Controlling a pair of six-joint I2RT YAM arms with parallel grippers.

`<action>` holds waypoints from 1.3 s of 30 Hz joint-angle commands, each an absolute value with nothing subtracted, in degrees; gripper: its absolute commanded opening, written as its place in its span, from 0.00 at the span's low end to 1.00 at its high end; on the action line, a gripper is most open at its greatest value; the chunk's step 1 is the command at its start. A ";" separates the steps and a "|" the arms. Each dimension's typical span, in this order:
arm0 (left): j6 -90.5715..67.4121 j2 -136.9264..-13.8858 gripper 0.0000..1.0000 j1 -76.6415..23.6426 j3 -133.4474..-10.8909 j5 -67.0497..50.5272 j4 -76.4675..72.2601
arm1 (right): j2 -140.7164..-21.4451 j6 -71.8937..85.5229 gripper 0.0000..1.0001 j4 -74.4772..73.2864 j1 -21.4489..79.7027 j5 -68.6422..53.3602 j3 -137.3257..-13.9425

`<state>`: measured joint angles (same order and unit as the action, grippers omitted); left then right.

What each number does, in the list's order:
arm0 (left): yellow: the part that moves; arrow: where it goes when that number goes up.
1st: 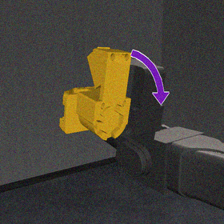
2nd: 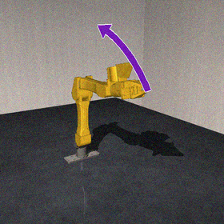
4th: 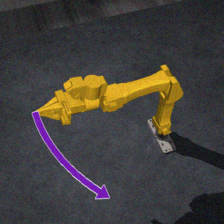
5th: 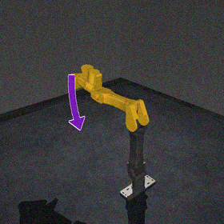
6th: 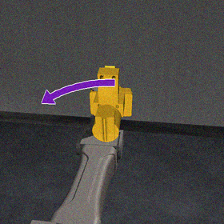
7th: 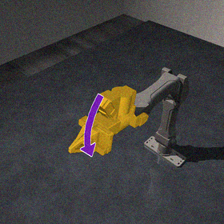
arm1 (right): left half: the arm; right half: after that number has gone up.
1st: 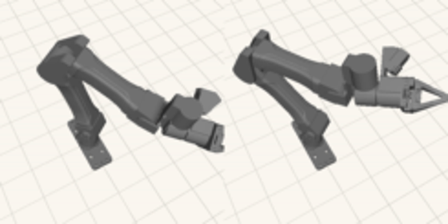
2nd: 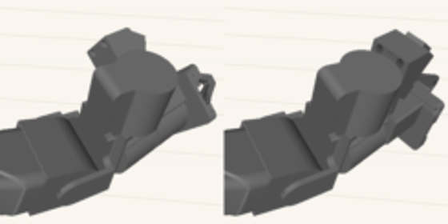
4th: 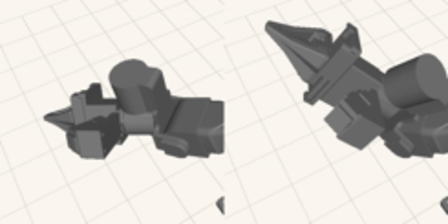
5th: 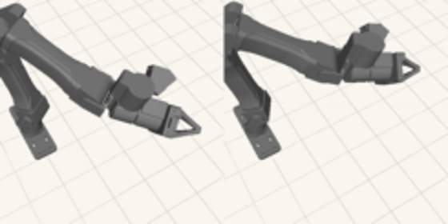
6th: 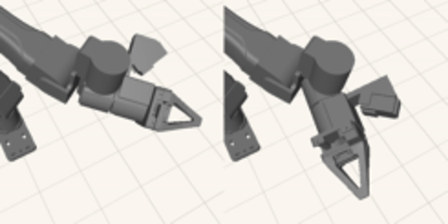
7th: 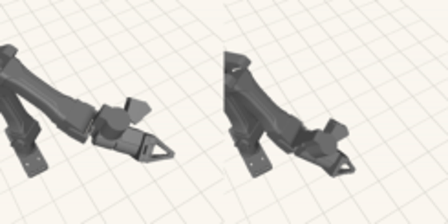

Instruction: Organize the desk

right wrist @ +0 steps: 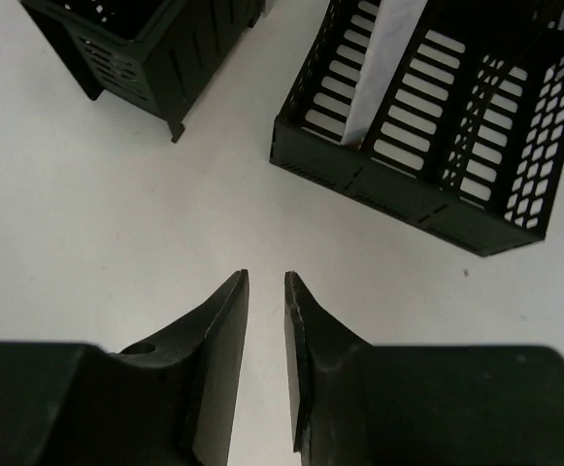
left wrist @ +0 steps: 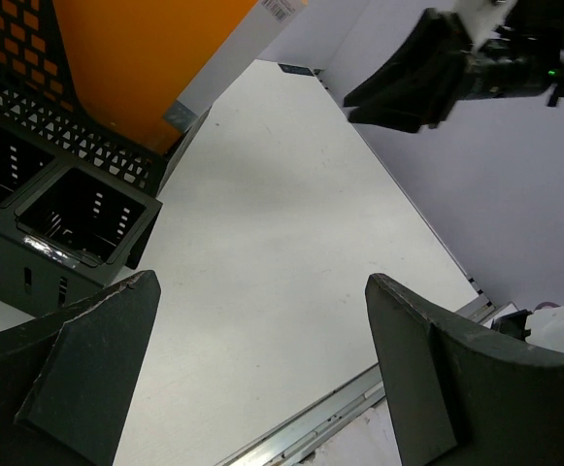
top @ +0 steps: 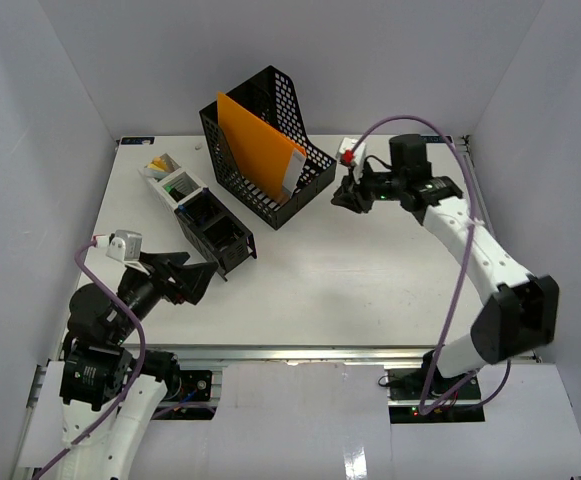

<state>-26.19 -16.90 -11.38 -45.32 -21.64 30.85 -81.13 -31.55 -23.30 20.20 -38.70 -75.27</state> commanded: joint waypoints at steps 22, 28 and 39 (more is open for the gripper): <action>-25.31 -16.76 0.98 -11.51 -45.28 -17.65 33.21 | -110.49 -20.00 0.08 -6.26 31.61 -16.87 -113.46; -24.87 -16.15 0.98 -11.51 -45.09 -17.23 33.14 | -103.91 -16.88 0.40 -6.59 24.90 -24.37 -107.20; -25.93 -15.64 0.98 -11.51 -42.80 -18.37 31.29 | -92.80 -45.76 0.85 -24.72 24.01 -49.68 -89.34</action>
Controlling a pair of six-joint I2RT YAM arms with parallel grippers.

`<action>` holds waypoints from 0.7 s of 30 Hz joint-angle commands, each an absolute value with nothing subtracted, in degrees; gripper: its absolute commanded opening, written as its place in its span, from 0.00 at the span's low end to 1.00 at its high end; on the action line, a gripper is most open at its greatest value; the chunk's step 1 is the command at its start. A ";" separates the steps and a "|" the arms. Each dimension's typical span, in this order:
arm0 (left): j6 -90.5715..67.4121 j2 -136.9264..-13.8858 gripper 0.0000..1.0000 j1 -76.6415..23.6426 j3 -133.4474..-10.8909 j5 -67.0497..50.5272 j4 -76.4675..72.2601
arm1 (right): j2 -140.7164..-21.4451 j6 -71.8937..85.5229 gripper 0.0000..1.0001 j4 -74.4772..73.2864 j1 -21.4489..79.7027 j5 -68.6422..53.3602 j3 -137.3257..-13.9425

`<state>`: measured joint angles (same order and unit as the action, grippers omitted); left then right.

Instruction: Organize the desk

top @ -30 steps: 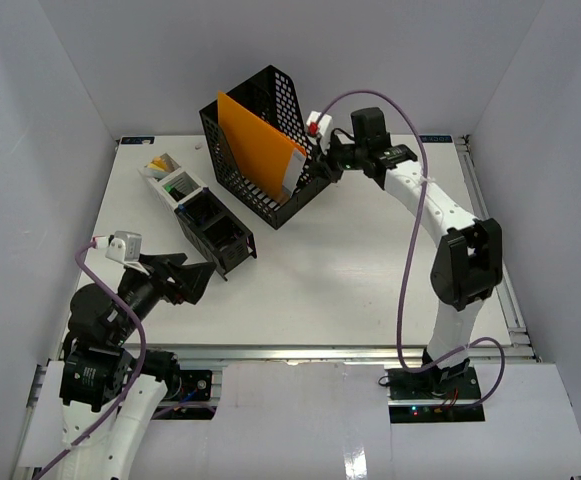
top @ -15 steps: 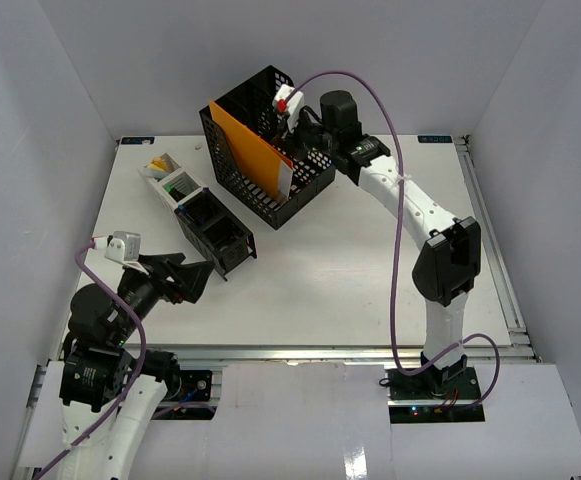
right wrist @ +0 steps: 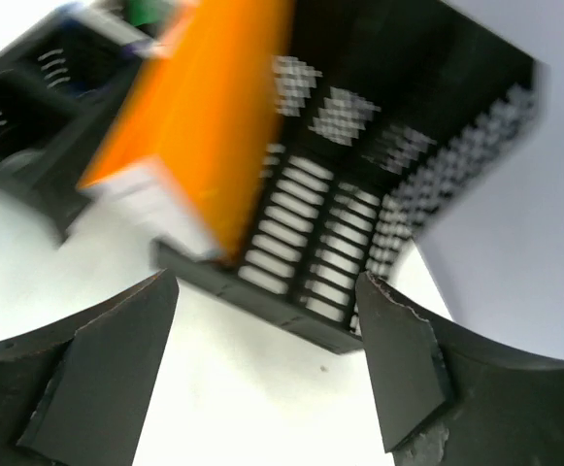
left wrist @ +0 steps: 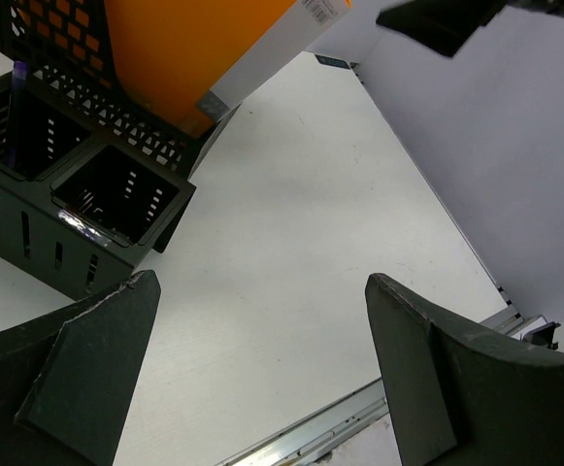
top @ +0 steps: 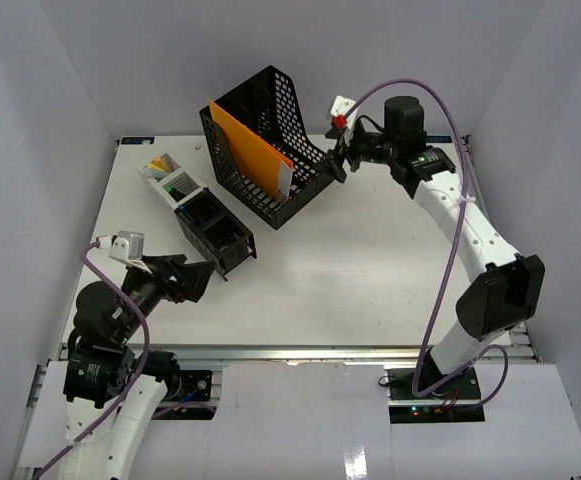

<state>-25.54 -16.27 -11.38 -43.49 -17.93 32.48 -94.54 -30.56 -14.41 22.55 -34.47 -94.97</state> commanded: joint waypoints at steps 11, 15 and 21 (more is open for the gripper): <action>-25.93 -14.31 0.98 -11.51 -42.26 -18.19 31.50 | -96.57 -29.66 0.87 -6.25 29.93 -37.13 -86.79; -26.12 -13.87 0.98 -11.51 -42.29 -18.44 31.92 | -99.77 -22.02 0.80 -1.16 30.67 -32.67 -89.33; -26.19 -13.68 0.98 -11.45 -42.48 -18.22 32.11 | -103.35 -17.68 0.41 3.09 32.87 -29.25 -92.35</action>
<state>-25.89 -13.89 -11.38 -42.54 -18.02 31.93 -101.67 -23.23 -3.90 30.96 -33.23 -87.86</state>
